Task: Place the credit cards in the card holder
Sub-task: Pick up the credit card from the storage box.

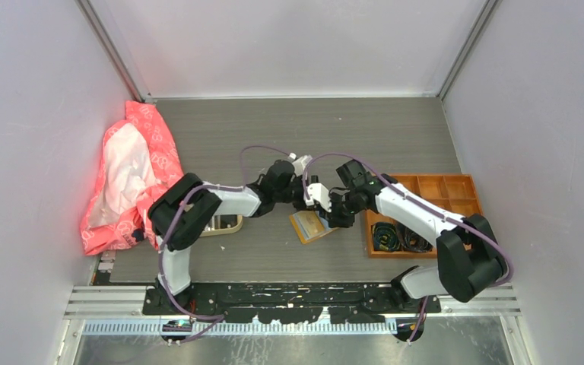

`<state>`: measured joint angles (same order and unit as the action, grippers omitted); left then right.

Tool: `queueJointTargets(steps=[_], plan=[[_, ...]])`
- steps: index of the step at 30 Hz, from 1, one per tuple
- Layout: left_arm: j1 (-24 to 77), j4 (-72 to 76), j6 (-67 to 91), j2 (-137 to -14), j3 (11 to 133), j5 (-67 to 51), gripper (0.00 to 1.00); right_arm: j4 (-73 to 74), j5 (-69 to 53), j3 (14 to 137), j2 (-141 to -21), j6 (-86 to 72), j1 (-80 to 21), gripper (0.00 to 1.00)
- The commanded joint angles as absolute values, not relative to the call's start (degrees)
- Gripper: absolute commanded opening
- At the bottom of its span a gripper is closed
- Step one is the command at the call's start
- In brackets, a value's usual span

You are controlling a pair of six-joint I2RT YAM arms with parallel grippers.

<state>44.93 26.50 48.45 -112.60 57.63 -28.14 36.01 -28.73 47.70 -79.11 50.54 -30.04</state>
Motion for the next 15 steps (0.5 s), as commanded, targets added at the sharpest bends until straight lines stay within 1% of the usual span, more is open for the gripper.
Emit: queueJointTargets(steps=[1,3,5,6,8,9,10,12,13,15], plan=[[43.4,24.1,41.8,-99.7,56.0,-23.9,0.49,37.1,-28.8,52.0,-74.6,47.6,-30.1,0.28],[43.0,18.1,36.8,-93.5,55.0,-20.9,0.51,36.9,-28.1,52.3,-71.8,47.1,-29.1,0.39],[43.0,9.8,30.9,-86.0,54.0,-16.3,0.52,36.8,-27.1,53.3,-69.4,45.3,-27.7,0.54],[42.9,5.5,28.0,-82.7,53.4,-13.1,0.53,37.1,-26.5,54.3,-68.7,43.6,-27.0,0.63],[42.8,-3.3,23.2,-76.8,52.5,-5.8,0.56,36.9,-26.3,56.3,-68.4,38.7,-25.2,0.86],[42.7,-7.2,21.7,-74.2,51.7,-2.7,0.62,36.7,-26.6,57.0,-69.0,35.6,-24.6,0.97],[42.4,-10.5,20.9,-71.7,50.8,0.2,0.68,38.7,-28.2,58.1,-70.6,34.1,-24.3,0.99],[41.2,-15.8,21.0,-67.3,48.8,3.9,0.76,45.1,-33.5,62.3,-74.4,34.3,-24.1,0.99],[40.2,-17.7,21.7,-65.2,47.5,4.5,0.78,46.8,-37.2,64.1,-76.1,33.2,-24.2,0.99],[37.9,-20.2,23.8,-61.2,44.4,4.4,0.79,46.6,-39.6,66.0,-77.9,29.3,-25.2,0.96]])
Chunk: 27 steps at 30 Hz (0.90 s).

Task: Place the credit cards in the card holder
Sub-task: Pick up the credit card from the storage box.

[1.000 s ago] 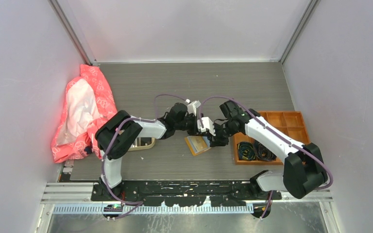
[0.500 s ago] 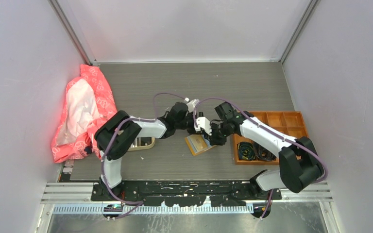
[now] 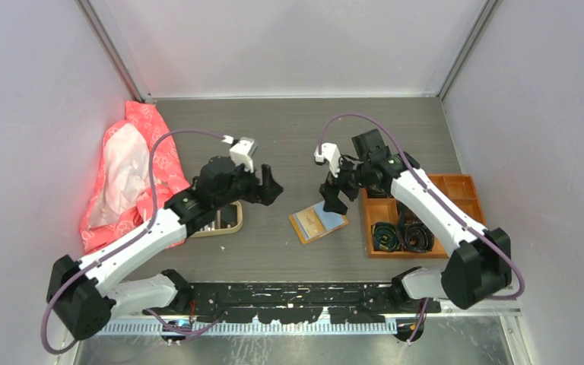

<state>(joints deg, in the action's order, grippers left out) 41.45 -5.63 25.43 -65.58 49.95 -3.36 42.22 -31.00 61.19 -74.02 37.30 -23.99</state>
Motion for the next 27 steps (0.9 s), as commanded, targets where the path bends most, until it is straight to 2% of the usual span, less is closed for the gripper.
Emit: queueJointTargets(steps=[1,4,9,15,19,27], plan=[[37.0,-20.8,25.0,-59.2,42.8,4.2,0.80,45.1,-38.3,66.2,-78.2,27.2,-26.4,0.96],[33.9,-21.4,29.1,-53.1,38.1,3.2,0.80,41.3,-33.8,69.0,-79.5,22.6,-30.7,0.97],[29.1,-26.3,30.0,-47.3,36.0,7.0,0.81,44.2,-39.5,77.3,-85.8,18.0,-32.2,0.97],[23.1,-29.2,28.7,-51.6,35.6,8.2,0.78,38.9,-41.2,67.8,-83.6,18.3,-30.0,0.97],[20.5,-30.1,28.7,-54.6,37.0,10.9,0.78,39.8,-41.3,68.4,-83.7,18.7,-29.6,0.97],[11.3,-26.6,29.6,-57.7,36.2,8.6,0.79,40.3,-42.2,68.2,-84.2,19.2,-29.6,0.95]])
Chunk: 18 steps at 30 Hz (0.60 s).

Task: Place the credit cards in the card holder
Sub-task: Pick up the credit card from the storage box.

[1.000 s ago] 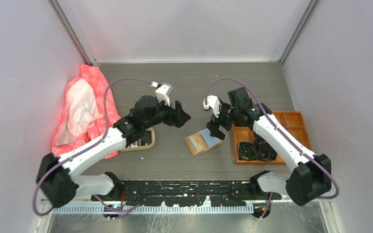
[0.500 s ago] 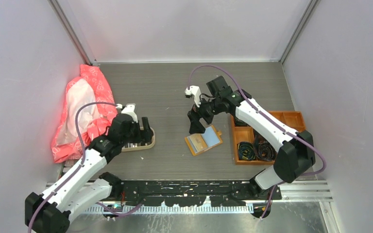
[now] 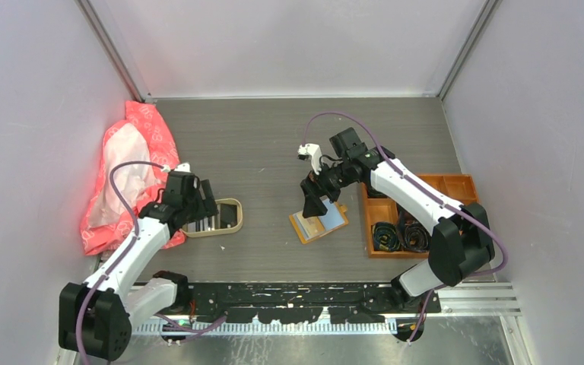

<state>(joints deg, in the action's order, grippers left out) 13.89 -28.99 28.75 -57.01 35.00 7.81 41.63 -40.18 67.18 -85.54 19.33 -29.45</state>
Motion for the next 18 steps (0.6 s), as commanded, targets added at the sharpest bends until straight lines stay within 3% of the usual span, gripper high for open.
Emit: queueJointTargets(steps=[1,13,18], plan=[[10.5,-26.2,29.7,-57.9,36.1,8.3,0.79,40.4,-42.3,68.2,-84.2,19.3,-29.6,0.95],[6.3,-22.7,32.5,-63.6,33.5,2.7,0.82,41.0,-42.8,68.4,-83.4,19.7,-29.6,0.95],[4.9,-19.0,34.8,-63.8,30.6,-5.2,0.80,41.2,-42.8,68.4,-83.4,20.1,-29.6,0.95]])
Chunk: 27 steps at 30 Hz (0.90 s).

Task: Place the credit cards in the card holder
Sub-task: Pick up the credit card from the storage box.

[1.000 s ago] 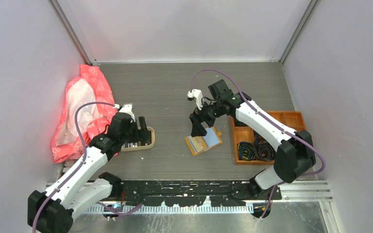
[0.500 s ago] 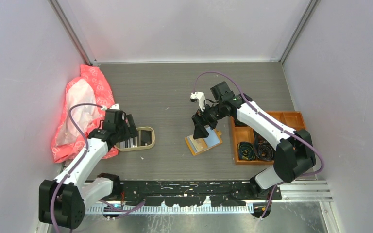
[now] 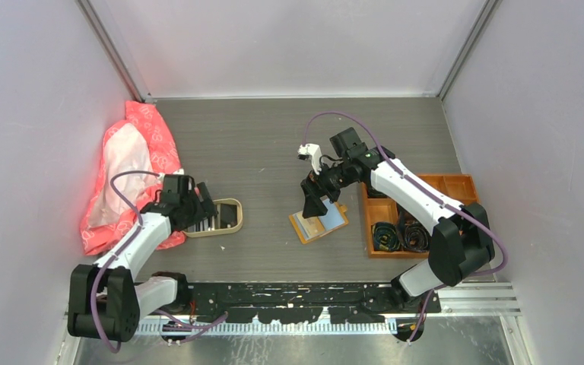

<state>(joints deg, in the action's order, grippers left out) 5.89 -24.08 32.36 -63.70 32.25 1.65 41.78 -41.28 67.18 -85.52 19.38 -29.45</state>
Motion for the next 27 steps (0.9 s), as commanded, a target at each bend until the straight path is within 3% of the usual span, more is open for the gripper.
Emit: queueJointTargets(steps=[1,12,27], plan=[[4.8,-18.2,35.5,-63.6,29.9,-6.4,0.79,41.3,-42.8,68.4,-83.4,20.2,-29.6,0.95],[5.5,-6.7,47.1,-60.6,23.8,-22.9,0.66,41.9,-42.3,68.8,-83.3,20.6,-29.6,0.95],[8.3,-2.4,51.7,-56.8,22.9,-20.9,0.68,42.1,-42.7,68.8,-83.4,20.8,-28.7,0.95]])
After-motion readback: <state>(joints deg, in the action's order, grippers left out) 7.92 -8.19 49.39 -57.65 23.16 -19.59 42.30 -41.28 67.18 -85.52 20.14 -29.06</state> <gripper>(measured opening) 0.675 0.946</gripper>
